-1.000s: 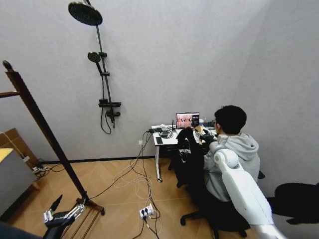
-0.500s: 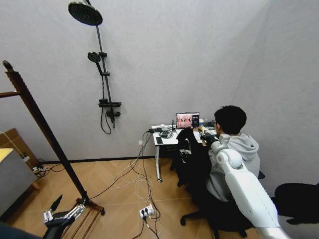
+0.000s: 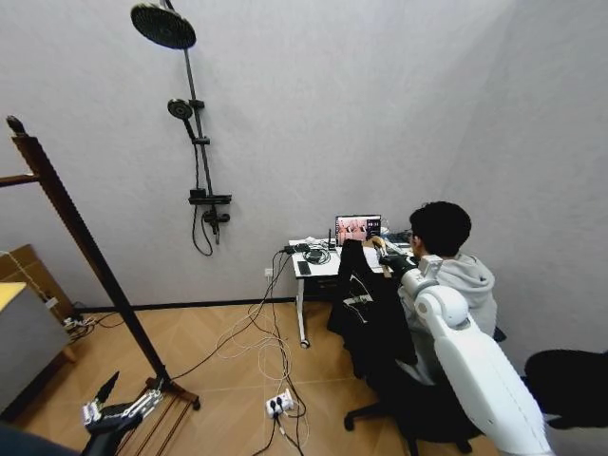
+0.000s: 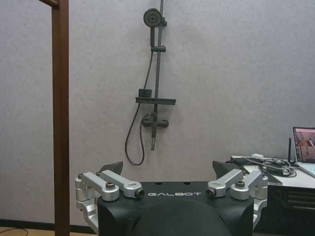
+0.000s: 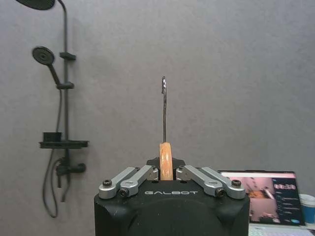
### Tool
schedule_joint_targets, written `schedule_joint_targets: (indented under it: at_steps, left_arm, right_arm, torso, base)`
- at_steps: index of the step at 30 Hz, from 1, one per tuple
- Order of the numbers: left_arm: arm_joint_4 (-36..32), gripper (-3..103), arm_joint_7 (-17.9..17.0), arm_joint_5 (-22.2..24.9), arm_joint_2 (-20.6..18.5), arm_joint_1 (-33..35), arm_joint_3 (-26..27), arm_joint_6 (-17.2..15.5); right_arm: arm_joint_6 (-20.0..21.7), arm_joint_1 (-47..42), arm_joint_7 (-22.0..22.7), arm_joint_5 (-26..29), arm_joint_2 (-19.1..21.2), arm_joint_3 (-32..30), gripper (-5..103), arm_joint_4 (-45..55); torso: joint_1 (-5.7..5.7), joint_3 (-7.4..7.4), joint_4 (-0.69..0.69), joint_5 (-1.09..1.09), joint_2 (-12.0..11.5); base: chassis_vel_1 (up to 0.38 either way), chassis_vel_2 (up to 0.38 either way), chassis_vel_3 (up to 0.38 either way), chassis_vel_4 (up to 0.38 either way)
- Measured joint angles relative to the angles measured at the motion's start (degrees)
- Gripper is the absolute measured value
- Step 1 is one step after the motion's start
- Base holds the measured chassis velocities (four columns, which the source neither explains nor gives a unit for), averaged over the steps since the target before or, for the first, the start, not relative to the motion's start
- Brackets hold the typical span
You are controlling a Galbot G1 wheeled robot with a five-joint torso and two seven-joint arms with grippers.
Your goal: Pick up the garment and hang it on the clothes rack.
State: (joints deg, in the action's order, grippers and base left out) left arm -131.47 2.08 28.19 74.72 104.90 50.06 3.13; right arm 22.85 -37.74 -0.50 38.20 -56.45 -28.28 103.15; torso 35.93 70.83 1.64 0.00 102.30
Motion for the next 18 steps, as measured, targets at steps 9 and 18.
schedule_joint_targets:
  at_steps: [9, 18]
  left_arm:
    - [0.0, 100, 0.0, 0.0, 0.0, 0.0, 0.0, 0.0]
    - [0.0, 100, 0.0, 0.0, 0.0, 0.0, 0.0, 0.0]
  right_arm:
    - [1.35, 0.6, -1.71, 6.36, 3.17, 4.51, 10, 6.86]
    - [1.79, 1.49, -1.78, 9.32, 3.99, 6.78, 10, 8.74]
  torso:
    - [-0.01, 0.0, 0.01, 0.0, 0.0]
    - [0.0, 0.0, 0.02, 0.0, 0.0]
  base:
    - [0.06, 0.057, 0.068, 0.064]
    - [0.097, 0.101, 0.1, 0.09]
